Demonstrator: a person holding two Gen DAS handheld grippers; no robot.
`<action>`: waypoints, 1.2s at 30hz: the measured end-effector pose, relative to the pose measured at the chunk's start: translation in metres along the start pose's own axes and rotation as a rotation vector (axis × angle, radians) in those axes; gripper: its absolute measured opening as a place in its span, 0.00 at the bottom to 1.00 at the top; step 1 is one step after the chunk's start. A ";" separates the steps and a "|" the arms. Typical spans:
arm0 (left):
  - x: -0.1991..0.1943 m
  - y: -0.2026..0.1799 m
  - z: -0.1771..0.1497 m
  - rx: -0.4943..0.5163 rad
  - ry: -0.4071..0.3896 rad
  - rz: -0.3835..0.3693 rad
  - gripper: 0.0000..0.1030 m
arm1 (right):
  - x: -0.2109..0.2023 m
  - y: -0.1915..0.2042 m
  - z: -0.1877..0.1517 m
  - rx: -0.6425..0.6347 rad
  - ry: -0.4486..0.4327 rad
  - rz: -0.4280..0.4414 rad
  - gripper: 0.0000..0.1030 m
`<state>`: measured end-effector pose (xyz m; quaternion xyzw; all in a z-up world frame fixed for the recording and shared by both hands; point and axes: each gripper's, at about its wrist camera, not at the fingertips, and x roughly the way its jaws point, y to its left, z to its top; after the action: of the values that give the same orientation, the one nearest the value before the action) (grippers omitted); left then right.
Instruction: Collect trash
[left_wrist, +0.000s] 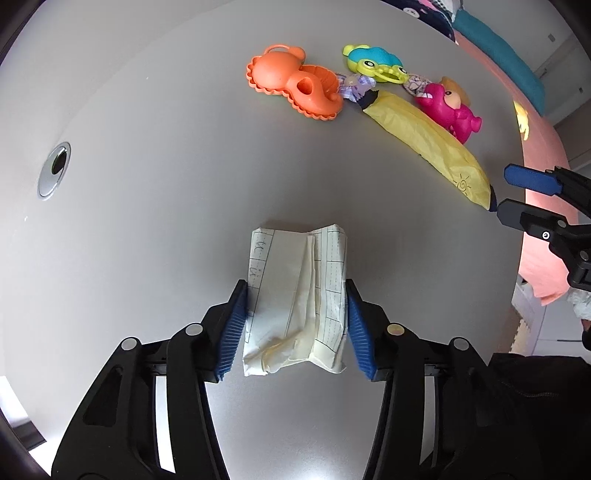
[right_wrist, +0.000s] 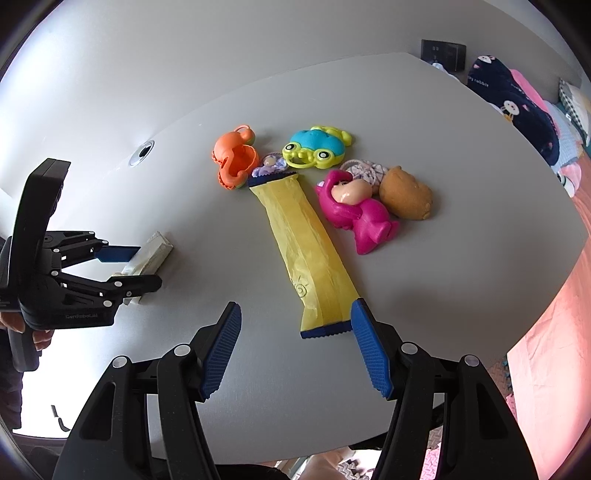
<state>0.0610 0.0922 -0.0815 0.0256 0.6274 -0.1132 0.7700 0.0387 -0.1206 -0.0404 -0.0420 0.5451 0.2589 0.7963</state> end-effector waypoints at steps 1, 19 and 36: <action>-0.001 0.001 0.000 -0.005 -0.006 -0.002 0.33 | 0.002 0.001 0.002 -0.007 0.001 0.001 0.62; -0.020 -0.004 -0.007 -0.052 -0.070 -0.065 0.29 | 0.046 0.004 0.039 -0.098 0.068 -0.042 0.60; -0.031 0.003 -0.013 -0.051 -0.081 -0.084 0.29 | 0.030 0.006 0.024 -0.125 0.063 -0.005 0.21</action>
<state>0.0429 0.1016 -0.0547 -0.0249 0.5989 -0.1302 0.7898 0.0640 -0.0962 -0.0559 -0.1010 0.5527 0.2890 0.7751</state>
